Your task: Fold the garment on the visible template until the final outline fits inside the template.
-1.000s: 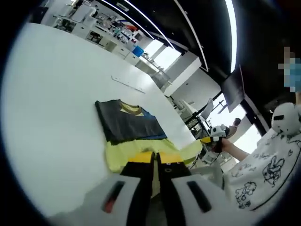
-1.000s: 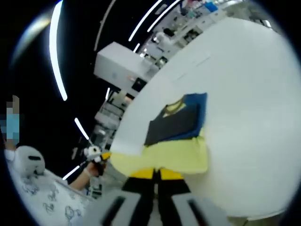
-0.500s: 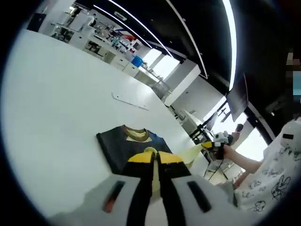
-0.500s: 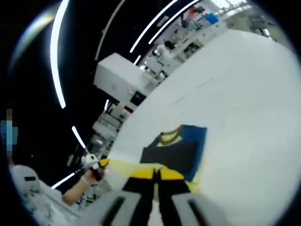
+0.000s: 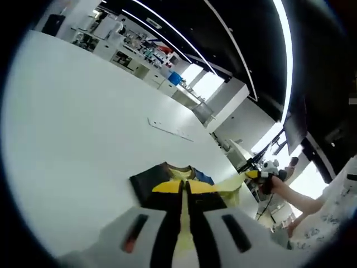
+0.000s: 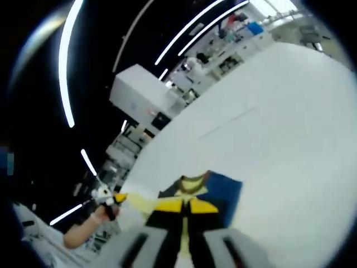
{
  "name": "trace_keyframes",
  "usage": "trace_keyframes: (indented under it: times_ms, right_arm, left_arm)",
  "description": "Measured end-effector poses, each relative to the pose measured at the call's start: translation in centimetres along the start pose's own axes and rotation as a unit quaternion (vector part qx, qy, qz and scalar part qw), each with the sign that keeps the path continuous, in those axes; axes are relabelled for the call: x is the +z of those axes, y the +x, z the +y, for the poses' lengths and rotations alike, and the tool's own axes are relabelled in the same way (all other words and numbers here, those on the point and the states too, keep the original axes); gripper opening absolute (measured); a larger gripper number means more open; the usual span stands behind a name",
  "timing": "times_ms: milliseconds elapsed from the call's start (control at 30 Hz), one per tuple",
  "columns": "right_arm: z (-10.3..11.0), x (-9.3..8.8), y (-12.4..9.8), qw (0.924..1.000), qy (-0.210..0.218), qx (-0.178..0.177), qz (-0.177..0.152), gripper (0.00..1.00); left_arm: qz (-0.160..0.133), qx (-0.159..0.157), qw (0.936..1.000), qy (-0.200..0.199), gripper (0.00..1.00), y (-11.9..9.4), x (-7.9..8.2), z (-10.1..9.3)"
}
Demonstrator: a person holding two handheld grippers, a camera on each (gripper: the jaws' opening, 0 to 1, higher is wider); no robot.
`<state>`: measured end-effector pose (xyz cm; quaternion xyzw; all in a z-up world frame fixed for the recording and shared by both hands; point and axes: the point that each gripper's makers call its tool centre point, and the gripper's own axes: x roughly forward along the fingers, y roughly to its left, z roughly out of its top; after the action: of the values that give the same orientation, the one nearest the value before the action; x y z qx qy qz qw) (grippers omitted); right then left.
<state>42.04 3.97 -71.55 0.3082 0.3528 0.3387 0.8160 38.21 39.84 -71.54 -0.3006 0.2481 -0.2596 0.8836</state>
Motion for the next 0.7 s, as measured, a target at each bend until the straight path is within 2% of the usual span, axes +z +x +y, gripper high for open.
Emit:
trace_keyframes:
  times_ms: [267, 467, 700]
  right_arm:
    - [-2.4, 0.6, 2.5, 0.9998, -0.002, -0.020, 0.008, 0.00]
    - [-4.6, -0.2, 4.2, 0.9988, 0.007, -0.041, 0.024, 0.00]
    - [-6.5, -0.9, 5.3, 0.9975, 0.018, -0.060, 0.033, 0.00]
  left_arm:
    - [-0.007, 0.026, 0.9995, -0.018, 0.00, 2.2, 0.2, 2.3]
    - [0.007, 0.048, 0.9982, -0.036, 0.00, 3.9, -0.9, 4.1]
    - [0.022, 0.070, 0.9961, -0.050, 0.00, 5.0, -2.1, 6.0]
